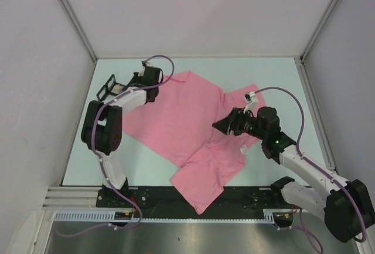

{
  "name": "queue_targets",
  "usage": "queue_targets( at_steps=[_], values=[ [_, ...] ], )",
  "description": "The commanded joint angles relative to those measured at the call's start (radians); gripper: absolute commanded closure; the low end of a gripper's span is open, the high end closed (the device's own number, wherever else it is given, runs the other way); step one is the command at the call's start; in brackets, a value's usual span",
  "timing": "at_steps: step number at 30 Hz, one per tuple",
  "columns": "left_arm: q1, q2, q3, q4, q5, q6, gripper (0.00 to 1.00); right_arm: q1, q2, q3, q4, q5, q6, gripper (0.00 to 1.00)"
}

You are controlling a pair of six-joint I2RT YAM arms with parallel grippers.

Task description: Remove the brooch from the garment

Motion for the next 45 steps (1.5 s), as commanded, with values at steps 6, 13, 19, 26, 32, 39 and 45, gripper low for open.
queue_targets(
  at_steps=[6, 13, 19, 26, 32, 39, 45],
  values=[
    [0.109, 0.212, 0.108, 0.298, -0.084, 0.205, 1.00, 0.042, -0.006, 0.007, 0.072, 0.007, -0.028, 0.32],
    [0.175, 0.258, 0.103, 0.339, -0.093, 0.245, 1.00, 0.034, 0.026, 0.010, 0.066, 0.010, -0.031, 0.32],
    [0.223, 0.280, 0.092, 0.339, -0.067, 0.249, 0.99, 0.016, 0.047, 0.011, 0.081, 0.001, -0.017, 0.32],
    [0.241, 0.312, 0.122, 0.312, -0.048, 0.228, 1.00, 0.000, 0.053, 0.011, 0.086, -0.013, 0.000, 0.32],
    [0.240, 0.340, 0.140, 0.290, -0.042, 0.219, 1.00, -0.007, 0.056, 0.013, 0.084, -0.016, 0.001, 0.32],
    [0.241, 0.361, 0.149, 0.287, -0.051, 0.226, 1.00, -0.009, 0.058, 0.013, 0.084, -0.019, 0.001, 0.32],
    [0.241, 0.380, 0.151, 0.292, -0.059, 0.239, 1.00, -0.007, 0.061, 0.013, 0.088, -0.019, 0.001, 0.32]
  ],
)
